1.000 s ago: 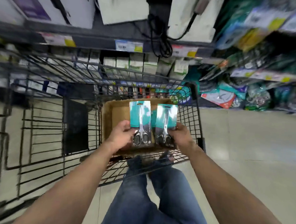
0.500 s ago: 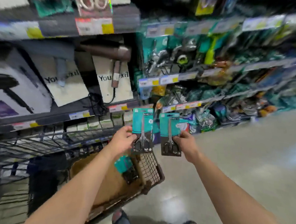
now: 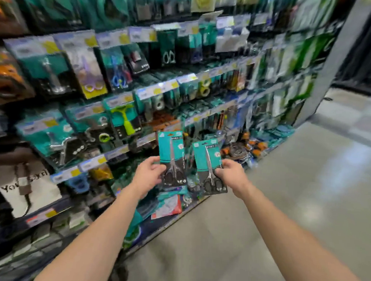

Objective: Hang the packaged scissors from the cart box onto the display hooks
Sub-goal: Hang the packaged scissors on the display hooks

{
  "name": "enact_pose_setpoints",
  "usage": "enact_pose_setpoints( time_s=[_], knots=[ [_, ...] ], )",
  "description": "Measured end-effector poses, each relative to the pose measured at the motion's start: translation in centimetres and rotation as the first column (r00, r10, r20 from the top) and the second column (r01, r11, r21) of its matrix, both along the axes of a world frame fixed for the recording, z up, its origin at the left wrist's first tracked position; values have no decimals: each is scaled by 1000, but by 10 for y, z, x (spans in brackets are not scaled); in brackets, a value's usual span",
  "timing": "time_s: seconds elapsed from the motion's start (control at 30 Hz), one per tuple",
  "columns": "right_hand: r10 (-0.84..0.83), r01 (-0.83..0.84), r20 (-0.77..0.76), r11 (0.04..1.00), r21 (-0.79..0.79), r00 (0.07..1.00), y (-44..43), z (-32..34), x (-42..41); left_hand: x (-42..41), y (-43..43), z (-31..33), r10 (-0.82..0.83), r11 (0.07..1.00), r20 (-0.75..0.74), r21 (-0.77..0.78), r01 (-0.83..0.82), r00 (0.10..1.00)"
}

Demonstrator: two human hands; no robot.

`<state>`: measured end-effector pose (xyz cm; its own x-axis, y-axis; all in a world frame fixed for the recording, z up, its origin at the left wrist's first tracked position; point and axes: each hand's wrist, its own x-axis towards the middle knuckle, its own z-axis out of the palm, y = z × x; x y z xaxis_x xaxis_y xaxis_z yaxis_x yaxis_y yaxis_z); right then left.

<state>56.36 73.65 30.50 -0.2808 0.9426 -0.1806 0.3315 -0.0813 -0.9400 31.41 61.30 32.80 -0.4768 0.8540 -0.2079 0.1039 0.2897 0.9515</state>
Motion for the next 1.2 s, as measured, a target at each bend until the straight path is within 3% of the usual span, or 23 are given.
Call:
enact_pose_setpoints(
  time_s=[0.17, 0.53, 0.93, 1.2],
  knots=[
    [-80, 83, -68, 996, 37, 994, 50, 35, 50, 49, 67, 30, -40, 998, -37, 40, 41, 999],
    [-128, 128, -10, 984, 126, 992, 190, 54, 68, 74, 198, 57, -45, 996, -129, 75, 55, 991],
    [-79, 80, -13, 990, 115, 997, 406, 75, 51, 73, 401, 59, -23, 997, -226, 73, 40, 974],
    [-13, 13, -6, 999, 47, 1000, 513, 69, 52, 86, 486, 51, 5, 1000, -249, -2, -6, 968]
  ],
)
